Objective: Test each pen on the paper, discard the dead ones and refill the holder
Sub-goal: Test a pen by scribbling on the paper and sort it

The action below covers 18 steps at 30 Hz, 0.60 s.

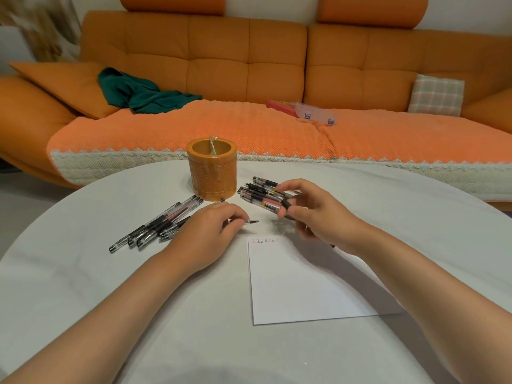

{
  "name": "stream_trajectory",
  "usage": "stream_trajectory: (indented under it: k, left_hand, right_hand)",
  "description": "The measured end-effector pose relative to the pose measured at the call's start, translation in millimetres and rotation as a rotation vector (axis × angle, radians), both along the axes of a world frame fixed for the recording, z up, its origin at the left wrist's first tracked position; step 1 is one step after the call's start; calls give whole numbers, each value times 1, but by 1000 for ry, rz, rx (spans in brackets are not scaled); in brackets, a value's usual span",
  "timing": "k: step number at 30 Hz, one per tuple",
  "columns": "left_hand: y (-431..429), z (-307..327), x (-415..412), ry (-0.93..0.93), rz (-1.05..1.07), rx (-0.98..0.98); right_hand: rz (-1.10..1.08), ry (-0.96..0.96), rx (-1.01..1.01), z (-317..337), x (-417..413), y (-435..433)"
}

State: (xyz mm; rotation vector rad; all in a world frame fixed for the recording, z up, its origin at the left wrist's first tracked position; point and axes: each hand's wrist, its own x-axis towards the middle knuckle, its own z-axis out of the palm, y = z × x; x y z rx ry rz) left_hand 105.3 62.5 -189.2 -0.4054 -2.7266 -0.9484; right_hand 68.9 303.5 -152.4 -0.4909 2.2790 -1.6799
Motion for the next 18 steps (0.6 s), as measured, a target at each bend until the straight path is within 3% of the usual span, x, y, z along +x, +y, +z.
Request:
stream_trajectory:
  k: [2,4,18]
  left_hand:
    - [1,1,1,-7,14,26]
    - [2,3,2,-11,22,34]
    - [13,14,14,-116,16,81]
  right_hand:
    - [-22,264,316,-1,1,-2]
    - [-28,410,504,-1,2,-5]
    - [79,541,621,-5,15,-18]
